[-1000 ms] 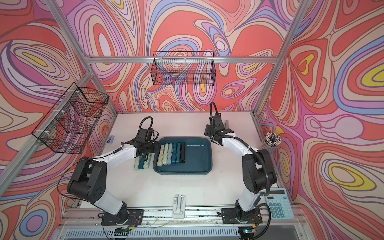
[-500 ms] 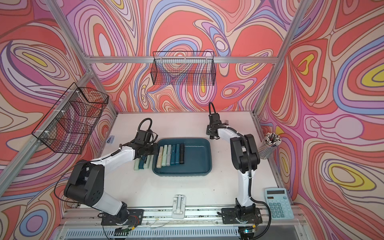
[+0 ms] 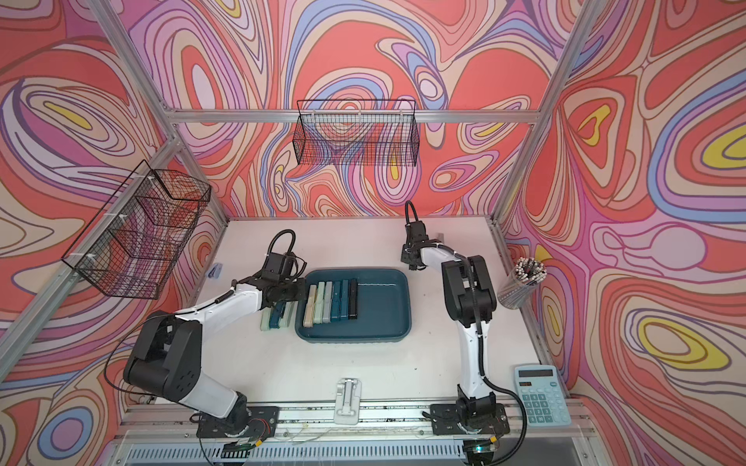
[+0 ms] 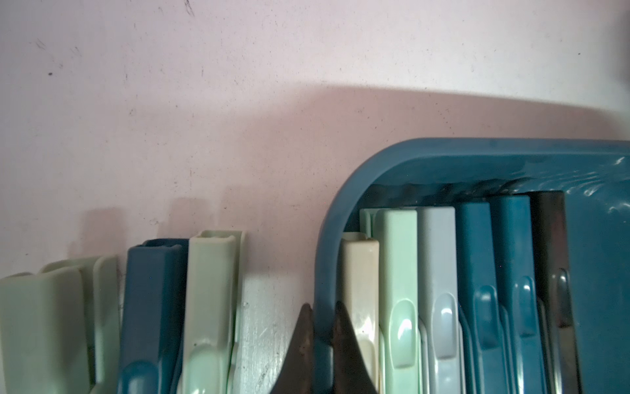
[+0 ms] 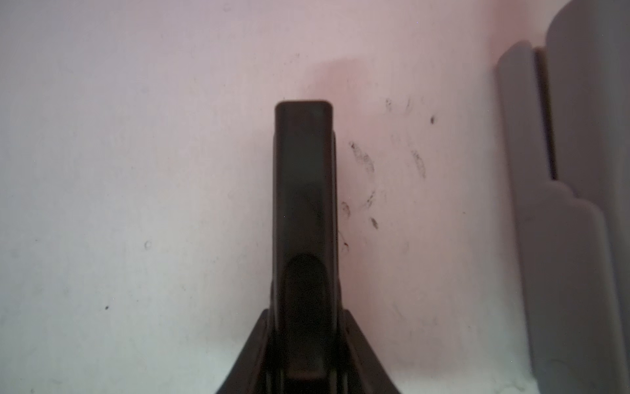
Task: Put the pruning pliers into the storage box
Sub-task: Pick up the pruning pliers from the center of the board.
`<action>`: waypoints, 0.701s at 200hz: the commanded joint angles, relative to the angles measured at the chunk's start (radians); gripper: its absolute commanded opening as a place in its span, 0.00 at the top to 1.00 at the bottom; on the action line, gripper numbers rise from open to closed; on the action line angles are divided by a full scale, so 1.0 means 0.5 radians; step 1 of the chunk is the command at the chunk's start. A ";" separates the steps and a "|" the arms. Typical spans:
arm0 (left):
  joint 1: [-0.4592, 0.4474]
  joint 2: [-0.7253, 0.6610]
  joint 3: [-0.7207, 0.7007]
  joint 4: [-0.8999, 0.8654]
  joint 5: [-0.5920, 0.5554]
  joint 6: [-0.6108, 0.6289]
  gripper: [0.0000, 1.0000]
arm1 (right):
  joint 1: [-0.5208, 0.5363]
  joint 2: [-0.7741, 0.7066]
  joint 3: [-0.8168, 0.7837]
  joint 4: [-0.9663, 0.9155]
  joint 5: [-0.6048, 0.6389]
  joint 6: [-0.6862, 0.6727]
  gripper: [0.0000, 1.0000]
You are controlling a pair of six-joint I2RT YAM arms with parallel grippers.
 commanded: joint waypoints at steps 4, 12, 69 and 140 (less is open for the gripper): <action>0.008 -0.065 -0.001 -0.034 -0.025 0.007 0.92 | -0.006 -0.048 -0.004 0.041 0.021 -0.009 0.77; 0.010 -0.059 -0.001 -0.034 -0.033 0.002 0.92 | -0.008 -0.071 -0.022 0.048 0.021 -0.014 0.78; 0.007 -0.031 0.008 0.002 -0.012 -0.041 0.92 | -0.008 -0.386 -0.247 0.156 -0.087 0.000 0.81; 0.009 -0.031 0.030 0.008 -0.017 -0.034 0.91 | 0.004 -1.078 -0.679 0.211 -0.102 0.069 0.79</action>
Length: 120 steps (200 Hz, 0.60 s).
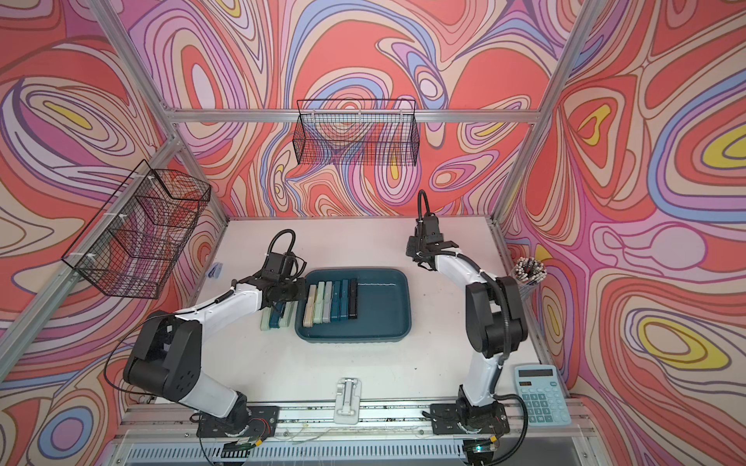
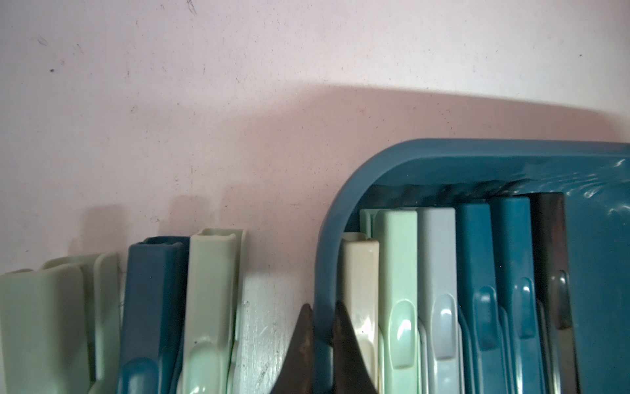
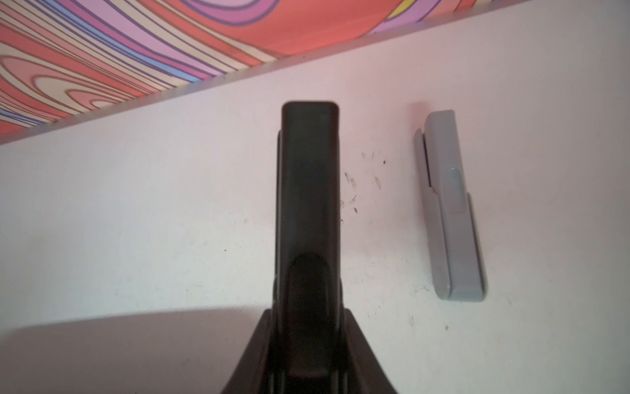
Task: Put the pruning pliers into the storage box
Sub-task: Pick up the pruning pliers from the center of the board, then place the pruning pliers in the storage box.
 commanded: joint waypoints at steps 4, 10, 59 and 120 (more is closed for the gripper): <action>0.009 -0.036 0.026 0.015 -0.014 -0.011 0.91 | 0.012 -0.270 -0.185 0.060 -0.008 0.053 0.78; 0.008 -0.040 0.023 0.023 -0.013 -0.010 0.91 | 0.025 -0.326 -0.228 0.049 0.002 0.070 0.78; 0.010 -0.036 0.004 0.041 -0.031 -0.019 0.92 | 0.321 -0.683 -0.532 0.013 0.072 0.169 0.77; 0.006 0.026 0.022 0.118 0.022 -0.044 0.92 | 0.767 -0.809 -0.895 0.317 0.095 0.393 0.75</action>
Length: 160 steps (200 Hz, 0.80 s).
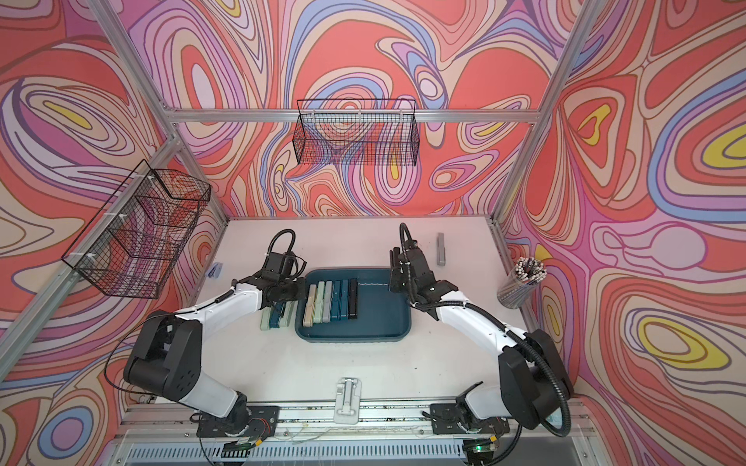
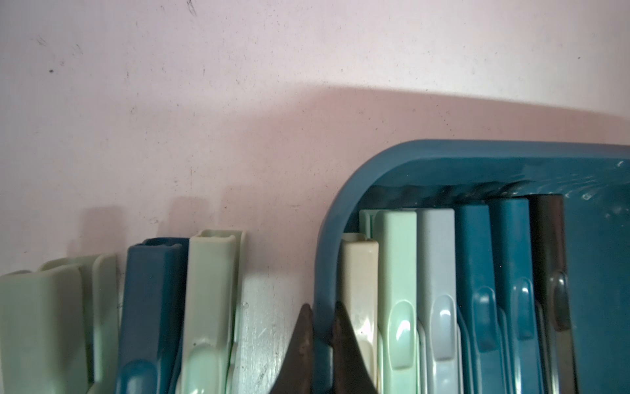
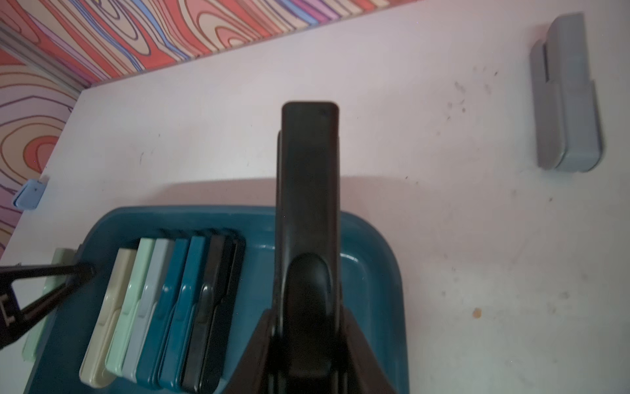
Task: Put the pruning pliers into the storage box
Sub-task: Place the pruning pliers in the storage box.
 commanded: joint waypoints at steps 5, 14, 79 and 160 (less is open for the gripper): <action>0.006 0.023 0.025 0.097 0.015 -0.028 0.92 | 0.167 -0.038 -0.066 0.186 0.063 0.136 0.75; 0.007 0.032 0.033 0.093 0.015 -0.026 0.92 | 0.197 -0.027 -0.093 0.229 0.035 0.165 0.74; 0.005 0.027 -0.008 0.130 0.038 -0.039 0.91 | 0.344 0.216 -0.089 0.334 0.035 0.252 0.74; 0.004 0.006 0.013 0.093 0.036 -0.021 0.92 | 0.355 0.544 -0.042 0.490 -0.075 0.351 0.74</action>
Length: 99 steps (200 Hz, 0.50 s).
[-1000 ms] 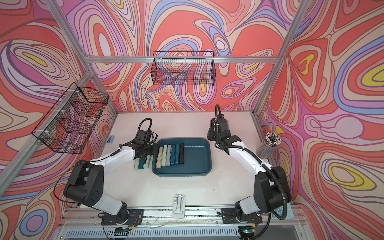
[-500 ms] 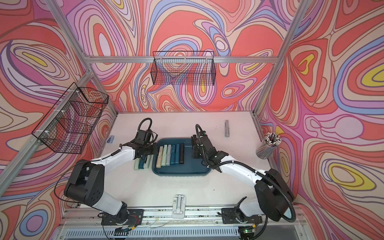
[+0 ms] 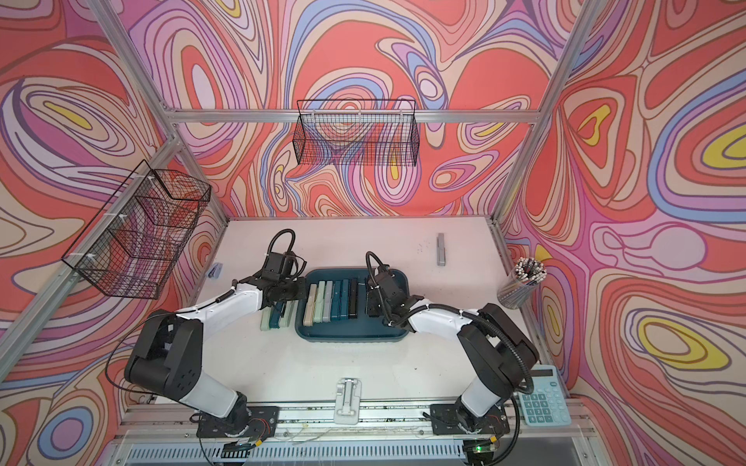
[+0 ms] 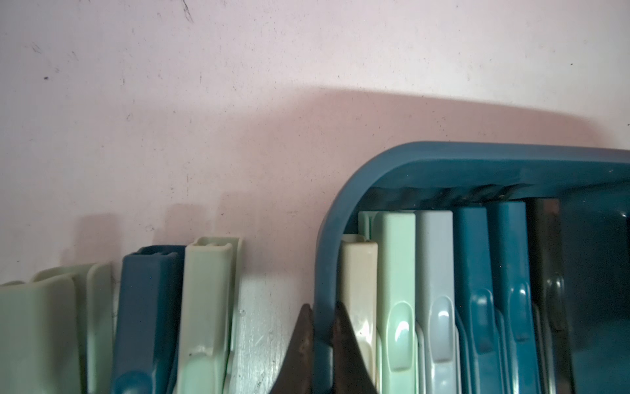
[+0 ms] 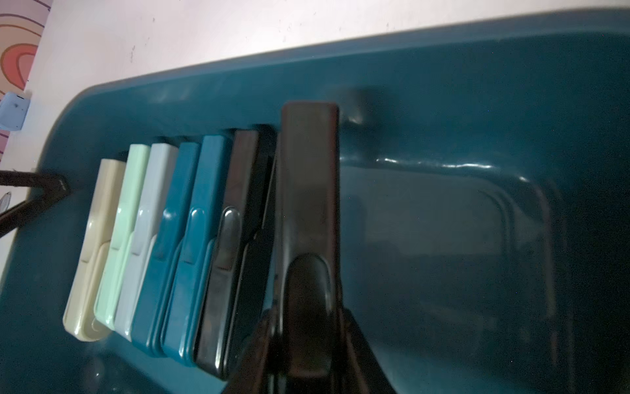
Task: Put the pruning pliers into the storage box
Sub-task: Place the pruning pliers in the storage box.
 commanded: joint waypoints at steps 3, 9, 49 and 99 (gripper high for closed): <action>0.006 -0.004 0.013 0.059 0.014 -0.024 0.92 | 0.016 0.073 0.053 0.143 -0.036 0.065 0.74; 0.006 -0.006 0.013 0.059 0.009 -0.023 0.92 | 0.016 0.099 0.062 0.154 -0.039 0.072 0.74; 0.004 -0.013 0.007 0.052 0.012 -0.016 0.91 | 0.016 0.217 0.128 0.208 -0.127 0.159 0.75; 0.005 -0.016 -0.014 0.062 0.002 -0.011 0.91 | 0.016 0.324 0.181 0.226 -0.165 0.184 0.72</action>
